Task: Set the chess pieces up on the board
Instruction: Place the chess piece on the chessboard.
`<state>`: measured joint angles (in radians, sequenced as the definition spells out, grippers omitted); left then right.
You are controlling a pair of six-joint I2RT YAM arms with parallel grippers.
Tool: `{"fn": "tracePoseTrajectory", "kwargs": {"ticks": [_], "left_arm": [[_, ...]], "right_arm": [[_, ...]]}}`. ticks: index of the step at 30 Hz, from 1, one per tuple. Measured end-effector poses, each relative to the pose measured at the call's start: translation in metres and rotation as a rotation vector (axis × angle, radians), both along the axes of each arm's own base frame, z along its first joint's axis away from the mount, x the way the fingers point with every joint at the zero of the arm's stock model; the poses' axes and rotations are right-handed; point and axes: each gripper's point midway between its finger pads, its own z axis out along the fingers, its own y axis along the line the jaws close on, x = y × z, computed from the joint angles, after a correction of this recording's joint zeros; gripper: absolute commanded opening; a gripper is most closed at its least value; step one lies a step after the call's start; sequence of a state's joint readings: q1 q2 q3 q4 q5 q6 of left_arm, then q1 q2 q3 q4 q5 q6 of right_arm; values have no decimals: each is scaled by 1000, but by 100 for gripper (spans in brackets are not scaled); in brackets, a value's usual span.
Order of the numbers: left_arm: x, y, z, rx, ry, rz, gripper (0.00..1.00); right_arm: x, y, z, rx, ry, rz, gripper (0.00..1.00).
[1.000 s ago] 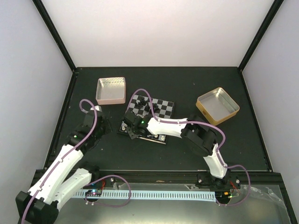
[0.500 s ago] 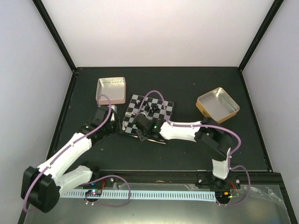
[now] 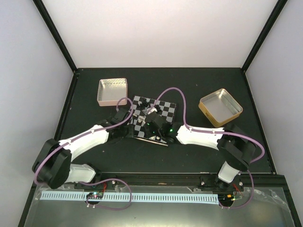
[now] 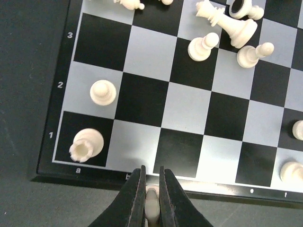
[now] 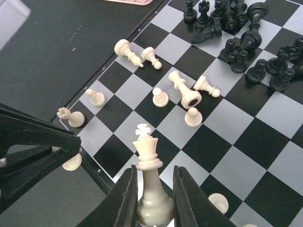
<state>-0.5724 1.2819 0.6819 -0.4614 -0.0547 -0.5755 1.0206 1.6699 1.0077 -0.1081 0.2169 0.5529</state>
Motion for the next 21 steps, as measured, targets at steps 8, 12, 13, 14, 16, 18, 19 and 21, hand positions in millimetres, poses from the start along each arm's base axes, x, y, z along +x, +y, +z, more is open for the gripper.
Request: {"fn": "tracePoseTrajectory", "kwargs": {"ticks": [8, 12, 13, 14, 16, 18, 19, 21], "left_arm": [[15, -1, -10, 80, -29, 24, 3], [20, 4, -16, 114, -33, 55, 4], [21, 4, -18, 117, -32, 58, 5], [22, 3, -19, 117, -34, 62, 6], [25, 2, -19, 110, -44, 66, 8], [28, 0, -19, 105, -52, 70, 11], [29, 0, -19, 100, -55, 73, 13], [29, -1, -19, 97, -56, 76, 16]], "right_arm": [[1, -5, -4, 1, -4, -20, 9], [1, -5, -2, 6, -8, -22, 9], [1, -5, -1, 8, -9, -22, 9], [1, -5, 0, 11, -9, -23, 10], [1, -5, 1, 15, -11, -23, 10], [1, -5, 1, 15, -11, -24, 10], [1, -5, 1, 15, -11, -24, 10], [2, -5, 1, 16, -11, -25, 10]]}}
